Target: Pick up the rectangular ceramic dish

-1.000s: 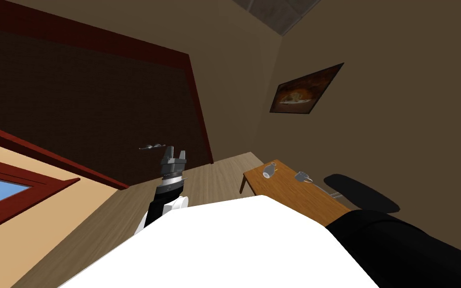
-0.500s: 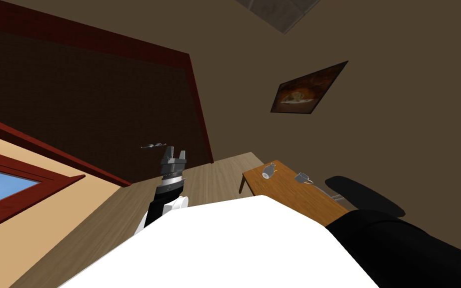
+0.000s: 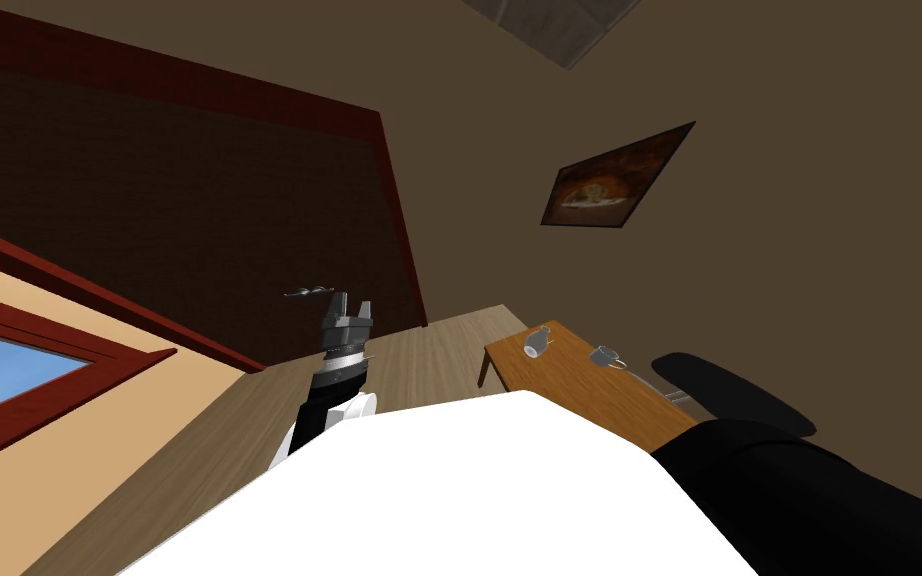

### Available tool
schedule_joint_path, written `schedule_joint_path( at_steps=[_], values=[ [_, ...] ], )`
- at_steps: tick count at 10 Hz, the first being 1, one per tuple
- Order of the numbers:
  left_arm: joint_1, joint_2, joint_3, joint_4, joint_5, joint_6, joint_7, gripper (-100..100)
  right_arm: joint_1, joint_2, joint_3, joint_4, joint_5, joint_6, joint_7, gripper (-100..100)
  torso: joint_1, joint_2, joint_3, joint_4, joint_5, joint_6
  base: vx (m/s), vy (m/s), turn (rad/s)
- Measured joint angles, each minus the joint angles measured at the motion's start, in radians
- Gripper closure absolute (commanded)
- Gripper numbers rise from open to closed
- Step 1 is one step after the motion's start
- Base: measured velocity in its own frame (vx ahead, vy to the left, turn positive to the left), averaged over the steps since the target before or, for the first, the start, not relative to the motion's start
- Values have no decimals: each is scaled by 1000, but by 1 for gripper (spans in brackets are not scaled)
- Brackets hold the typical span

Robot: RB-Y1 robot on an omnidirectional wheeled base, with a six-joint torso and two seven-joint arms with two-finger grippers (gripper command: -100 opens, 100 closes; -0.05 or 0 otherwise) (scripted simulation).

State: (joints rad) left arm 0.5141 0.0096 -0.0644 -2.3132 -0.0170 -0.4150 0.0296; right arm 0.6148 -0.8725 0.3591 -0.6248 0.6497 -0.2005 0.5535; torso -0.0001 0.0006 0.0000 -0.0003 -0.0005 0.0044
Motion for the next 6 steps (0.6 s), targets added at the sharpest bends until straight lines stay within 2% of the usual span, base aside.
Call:
schedule_joint_path(
  at_steps=[1, 2, 3, 5, 6],
  values=[
    [0, 0, 0, 0, 0, 0, 0, 0, 0, 0, 0, 0, 0, 0, 0, 0, 0, 0, 0, 0, 0, 0, 0, 0, 0],
    [0, 0, 0, 0, 0, 0, 0, 0, 0, 0, 0, 0, 0, 0, 0, 100, 0, 0, 0, 0, 0, 0, 21, 64, -103],
    [0, 0, 0, 0, 0, 0, 0, 0, 19, -29, 14, -34, -5, 4, -22, 100, 4, -1, -1, -1, 1, 1, 28, 94, -73],
    [0, 0, 0, 0, 0, 0, 0, 0, 20, -32, -2, -14, -5, -18, -16, 100, 5, -1, -1, 0, 2, -1, 7, 33, -4],
    [0, 0, 0, 0, 0, 0, 0, 0, 19, -31, -3, -12, -5, -21, -14, 0, 3, 0, 0, 0, 1, -1, 0, 0, 0]
  ],
)
